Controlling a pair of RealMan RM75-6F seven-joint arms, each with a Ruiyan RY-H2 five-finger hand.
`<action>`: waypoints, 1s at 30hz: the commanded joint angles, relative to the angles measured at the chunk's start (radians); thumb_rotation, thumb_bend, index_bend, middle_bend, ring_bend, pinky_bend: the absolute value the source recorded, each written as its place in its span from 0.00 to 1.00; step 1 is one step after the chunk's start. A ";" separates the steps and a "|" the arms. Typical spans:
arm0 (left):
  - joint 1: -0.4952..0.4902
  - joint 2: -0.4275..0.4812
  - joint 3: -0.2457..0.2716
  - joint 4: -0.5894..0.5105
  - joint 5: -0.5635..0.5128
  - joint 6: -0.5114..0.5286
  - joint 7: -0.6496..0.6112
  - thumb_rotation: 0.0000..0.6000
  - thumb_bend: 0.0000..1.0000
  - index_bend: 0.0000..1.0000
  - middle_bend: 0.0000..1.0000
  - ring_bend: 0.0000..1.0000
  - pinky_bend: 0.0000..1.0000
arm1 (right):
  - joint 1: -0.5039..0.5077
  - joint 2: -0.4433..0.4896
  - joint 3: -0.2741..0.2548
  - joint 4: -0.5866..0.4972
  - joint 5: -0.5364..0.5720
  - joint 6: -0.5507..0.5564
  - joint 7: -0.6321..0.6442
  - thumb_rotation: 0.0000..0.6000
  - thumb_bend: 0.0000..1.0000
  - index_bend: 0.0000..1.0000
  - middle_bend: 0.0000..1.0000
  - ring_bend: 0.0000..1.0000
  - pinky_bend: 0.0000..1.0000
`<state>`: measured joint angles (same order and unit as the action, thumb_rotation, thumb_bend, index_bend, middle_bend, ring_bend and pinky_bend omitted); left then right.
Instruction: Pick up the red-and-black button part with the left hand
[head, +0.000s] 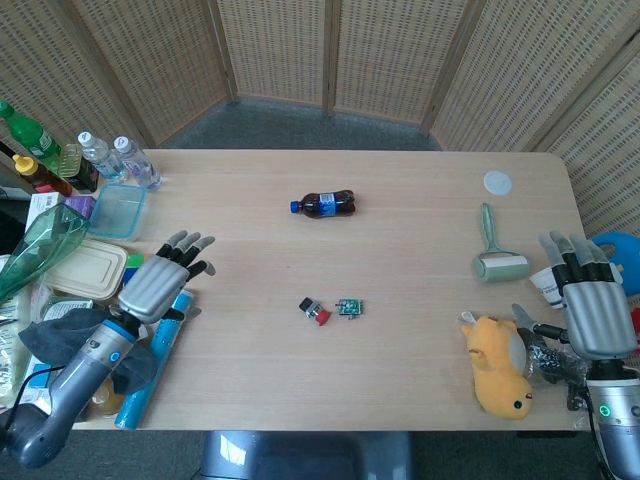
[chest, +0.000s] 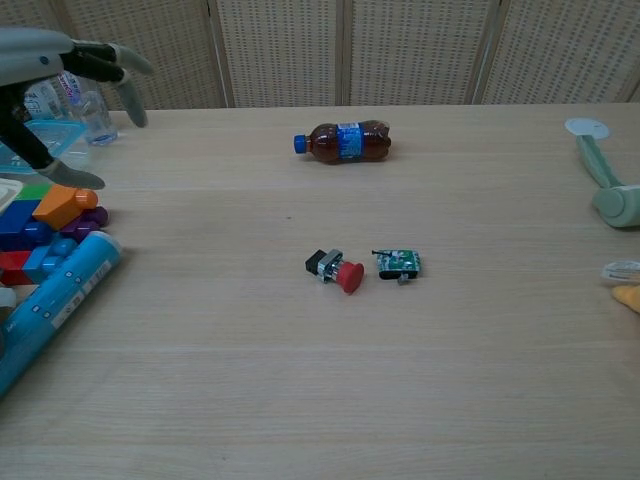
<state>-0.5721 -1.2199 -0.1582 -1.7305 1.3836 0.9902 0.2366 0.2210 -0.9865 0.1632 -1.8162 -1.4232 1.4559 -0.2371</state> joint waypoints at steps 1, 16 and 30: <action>-0.053 -0.055 -0.013 0.047 -0.038 -0.056 0.007 1.00 0.00 0.34 0.00 0.00 0.00 | -0.004 0.007 0.000 -0.005 -0.001 0.004 0.001 0.61 0.26 0.00 0.00 0.00 0.00; -0.255 -0.274 -0.035 0.236 -0.111 -0.250 -0.022 1.00 0.00 0.30 0.00 0.00 0.00 | -0.033 0.034 -0.006 -0.020 -0.001 0.027 0.012 0.61 0.26 0.00 0.00 0.00 0.00; -0.375 -0.501 -0.017 0.480 -0.164 -0.337 -0.001 1.00 0.00 0.27 0.00 0.00 0.00 | -0.063 0.056 -0.014 -0.024 -0.014 0.054 0.038 0.61 0.26 0.00 0.00 0.00 0.00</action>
<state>-0.9266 -1.6903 -0.1763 -1.2824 1.2326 0.6698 0.2355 0.1586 -0.9312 0.1490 -1.8402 -1.4369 1.5092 -0.1995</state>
